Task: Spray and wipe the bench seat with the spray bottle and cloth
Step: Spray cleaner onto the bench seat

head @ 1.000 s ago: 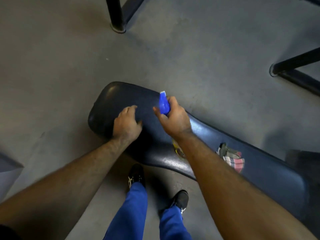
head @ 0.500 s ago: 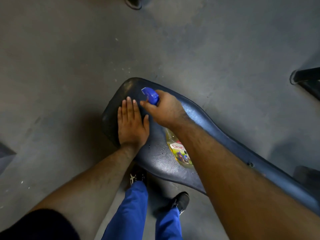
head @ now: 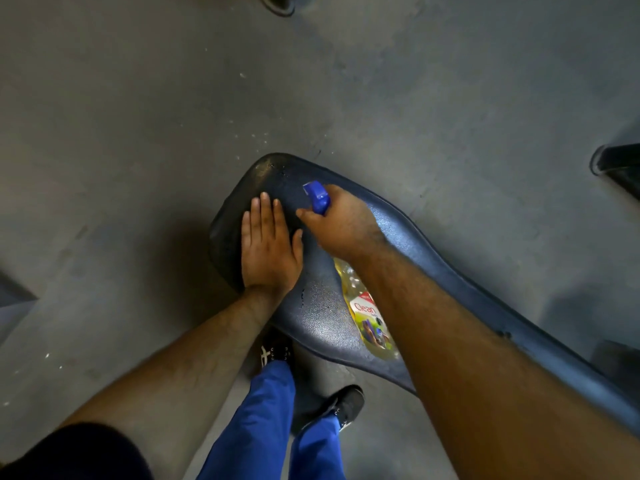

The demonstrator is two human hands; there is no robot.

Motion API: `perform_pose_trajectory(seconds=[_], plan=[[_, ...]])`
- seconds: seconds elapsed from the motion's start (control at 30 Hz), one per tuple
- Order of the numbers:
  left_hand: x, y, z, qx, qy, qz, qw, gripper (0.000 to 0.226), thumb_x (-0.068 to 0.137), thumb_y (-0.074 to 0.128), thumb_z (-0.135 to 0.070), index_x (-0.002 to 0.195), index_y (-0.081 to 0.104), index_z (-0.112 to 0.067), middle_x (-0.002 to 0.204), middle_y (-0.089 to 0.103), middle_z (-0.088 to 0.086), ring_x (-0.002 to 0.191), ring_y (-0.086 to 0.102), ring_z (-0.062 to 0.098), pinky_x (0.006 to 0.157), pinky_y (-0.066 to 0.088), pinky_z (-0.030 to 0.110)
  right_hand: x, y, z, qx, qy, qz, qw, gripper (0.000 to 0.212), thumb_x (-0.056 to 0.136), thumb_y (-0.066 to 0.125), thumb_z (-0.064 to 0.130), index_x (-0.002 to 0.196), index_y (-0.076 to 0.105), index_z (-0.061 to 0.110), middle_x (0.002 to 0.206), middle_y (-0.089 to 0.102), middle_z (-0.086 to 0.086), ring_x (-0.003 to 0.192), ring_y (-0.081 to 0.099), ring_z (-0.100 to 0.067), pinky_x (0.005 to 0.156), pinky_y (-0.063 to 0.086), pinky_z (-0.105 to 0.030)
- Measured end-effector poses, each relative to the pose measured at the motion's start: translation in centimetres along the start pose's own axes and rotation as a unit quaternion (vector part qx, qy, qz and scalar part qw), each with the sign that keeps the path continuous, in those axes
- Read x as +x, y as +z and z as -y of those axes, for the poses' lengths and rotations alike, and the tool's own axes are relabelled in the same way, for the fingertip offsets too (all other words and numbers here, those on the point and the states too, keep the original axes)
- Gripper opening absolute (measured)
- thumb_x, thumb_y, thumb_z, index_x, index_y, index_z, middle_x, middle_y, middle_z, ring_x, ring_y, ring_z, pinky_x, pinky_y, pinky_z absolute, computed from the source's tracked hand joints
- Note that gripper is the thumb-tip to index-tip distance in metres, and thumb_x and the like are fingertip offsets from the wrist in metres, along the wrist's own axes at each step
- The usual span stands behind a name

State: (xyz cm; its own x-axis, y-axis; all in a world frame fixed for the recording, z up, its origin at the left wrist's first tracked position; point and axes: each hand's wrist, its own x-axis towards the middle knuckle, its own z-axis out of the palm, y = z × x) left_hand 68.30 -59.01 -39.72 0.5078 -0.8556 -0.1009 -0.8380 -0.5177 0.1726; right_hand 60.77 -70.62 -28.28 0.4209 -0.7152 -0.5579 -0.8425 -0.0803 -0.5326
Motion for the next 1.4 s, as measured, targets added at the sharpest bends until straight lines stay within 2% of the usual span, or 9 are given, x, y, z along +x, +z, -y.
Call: perform_pose_trajectory(seconds=[0.2,0.33,0.47,0.63,0.73,0.87,1.1,1.23,1.4], plan=[[-3.5,0.5,-5.2,-0.048,0.074,-0.004,0.996,0.067,0.100,0.034,-0.042,0.149,0.031,0.004,0.156,0.029,0.026,0.147,0.026,0.036,0.118,0.026,0.050,-2.7,-1.6,-4.3,0.002,0.035,-0.043,0.998,0.029,0.089,0.067,0.048,0.090,0.051,0.024,0.079,0.060,0.002,0.081,0.061,-0.023,0.069,0.043,-0.033],[-4.4,1.8,-6.3,0.011,0.064,0.007,0.998,0.069,0.102,0.032,-0.047,0.150,0.028,0.003,0.158,0.023,0.026,0.149,0.020,0.036,0.121,0.018,0.049,-3.4,-1.8,-6.7,0.047,0.063,-0.065,0.995,0.028,0.089,0.065,0.046,0.092,0.059,0.020,0.084,0.067,-0.005,0.082,0.067,-0.027,0.077,0.057,-0.043],[-4.3,2.1,-6.6,0.037,0.063,0.030,0.997,0.072,0.101,0.027,-0.048,0.153,0.020,0.002,0.160,0.016,0.024,0.150,0.013,0.035,0.122,0.012,0.048,-4.5,-2.4,-8.0,0.048,0.087,-0.074,0.992,0.022,0.087,0.063,0.031,0.074,0.047,0.021,0.077,0.059,-0.003,0.079,0.061,-0.027,0.068,0.044,-0.033],[-4.9,1.3,-7.3,0.028,0.061,0.027,0.997,0.069,0.099,0.033,-0.044,0.151,0.025,0.001,0.159,0.022,0.024,0.149,0.019,0.034,0.121,0.017,0.048,-7.2,-3.0,-10.1,0.077,0.099,-0.076,0.989,0.020,0.085,0.066,0.037,0.091,0.055,0.022,0.088,0.066,-0.003,0.086,0.065,-0.027,0.079,0.054,-0.038],[-7.8,1.4,-10.1,0.004,0.133,0.026,0.991,0.066,0.100,0.034,-0.042,0.150,0.029,0.002,0.158,0.025,0.024,0.148,0.022,0.034,0.121,0.020,0.047,-9.2,-3.0,-12.2,0.111,0.118,-0.081,0.983,0.025,0.081,0.066,0.042,0.089,0.055,0.021,0.086,0.067,-0.004,0.081,0.070,-0.030,0.079,0.059,-0.046],[-11.5,3.0,-14.0,-0.016,0.174,0.052,0.983,0.065,0.100,0.031,-0.041,0.148,0.034,0.003,0.156,0.028,0.026,0.147,0.025,0.036,0.121,0.021,0.048,-11.7,-3.3,-15.5,0.097,0.144,-0.106,0.979,0.022,0.087,0.065,0.036,0.081,0.049,0.022,0.084,0.061,-0.001,0.084,0.061,-0.027,0.072,0.043,-0.032],[-12.0,4.4,-15.1,0.041,0.156,0.063,0.985,0.069,0.099,0.031,-0.045,0.152,0.024,0.000,0.160,0.017,0.024,0.150,0.014,0.035,0.123,0.010,0.048,-13.7,-3.1,-20.0,0.103,0.175,-0.134,0.970,0.033,0.091,0.064,0.037,0.071,0.042,0.023,0.070,0.056,0.003,0.069,0.058,-0.019,0.055,0.039,-0.028],[-12.4,3.9,-15.7,0.024,0.165,0.048,0.985,0.066,0.099,0.037,-0.041,0.150,0.029,0.000,0.158,0.024,0.025,0.148,0.020,0.036,0.121,0.017,0.049,-15.4,-2.6,-21.0,0.157,0.174,-0.128,0.964,0.029,0.085,0.069,0.044,0.078,0.047,0.027,0.082,0.067,-0.001,0.077,0.070,-0.029,0.076,0.059,-0.045],[-15.8,4.5,-20.3,-0.006,0.216,0.073,0.974,0.069,0.094,0.030,-0.044,0.149,0.032,-0.002,0.158,0.026,0.022,0.148,0.023,0.033,0.121,0.019,0.047,-18.6,-3.2,-24.2,0.148,0.210,-0.153,0.954,0.030,0.090,0.066,0.045,0.108,0.056,0.024,0.082,0.062,0.003,0.081,0.067,-0.025,0.071,0.045,-0.029]])
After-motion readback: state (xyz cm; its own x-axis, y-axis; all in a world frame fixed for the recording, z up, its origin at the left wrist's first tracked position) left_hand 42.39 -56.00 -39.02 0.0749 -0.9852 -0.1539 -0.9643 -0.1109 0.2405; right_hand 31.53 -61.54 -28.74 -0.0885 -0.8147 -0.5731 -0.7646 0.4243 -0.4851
